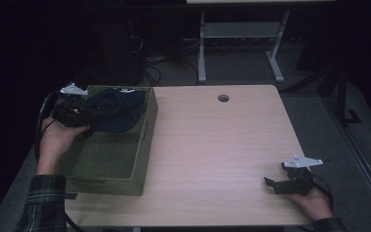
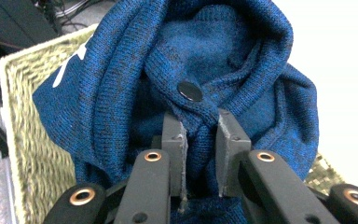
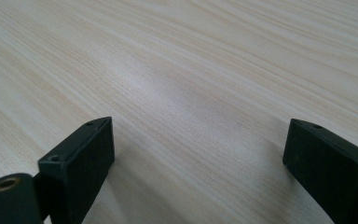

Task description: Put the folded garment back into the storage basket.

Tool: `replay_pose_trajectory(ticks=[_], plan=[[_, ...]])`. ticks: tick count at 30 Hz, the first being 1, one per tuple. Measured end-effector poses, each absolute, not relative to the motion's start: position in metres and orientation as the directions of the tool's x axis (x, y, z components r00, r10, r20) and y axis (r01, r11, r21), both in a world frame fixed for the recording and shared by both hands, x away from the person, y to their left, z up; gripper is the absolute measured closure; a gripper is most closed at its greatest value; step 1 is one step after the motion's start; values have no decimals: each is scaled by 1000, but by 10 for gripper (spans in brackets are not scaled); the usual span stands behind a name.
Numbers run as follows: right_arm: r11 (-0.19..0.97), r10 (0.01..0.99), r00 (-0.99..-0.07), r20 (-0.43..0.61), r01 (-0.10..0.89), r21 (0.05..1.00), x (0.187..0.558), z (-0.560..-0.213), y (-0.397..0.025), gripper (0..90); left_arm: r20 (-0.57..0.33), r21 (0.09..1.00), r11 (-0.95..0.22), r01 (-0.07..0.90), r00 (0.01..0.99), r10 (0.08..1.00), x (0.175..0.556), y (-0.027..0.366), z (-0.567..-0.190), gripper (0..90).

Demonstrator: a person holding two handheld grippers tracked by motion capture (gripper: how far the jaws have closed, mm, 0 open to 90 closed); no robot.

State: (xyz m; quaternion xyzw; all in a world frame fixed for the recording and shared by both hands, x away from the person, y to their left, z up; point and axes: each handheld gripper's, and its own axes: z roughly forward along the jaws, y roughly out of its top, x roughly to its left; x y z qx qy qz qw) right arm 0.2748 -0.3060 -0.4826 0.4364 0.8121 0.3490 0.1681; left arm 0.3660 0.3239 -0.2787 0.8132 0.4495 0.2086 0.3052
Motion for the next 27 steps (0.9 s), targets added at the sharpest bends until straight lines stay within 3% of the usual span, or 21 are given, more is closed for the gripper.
replay_pose_trajectory(ticks=[27], plan=[[376,826,-563,31,591,713,275,-483,-306,85,21,581,-417,699,499,867,383,341,-370,754]])
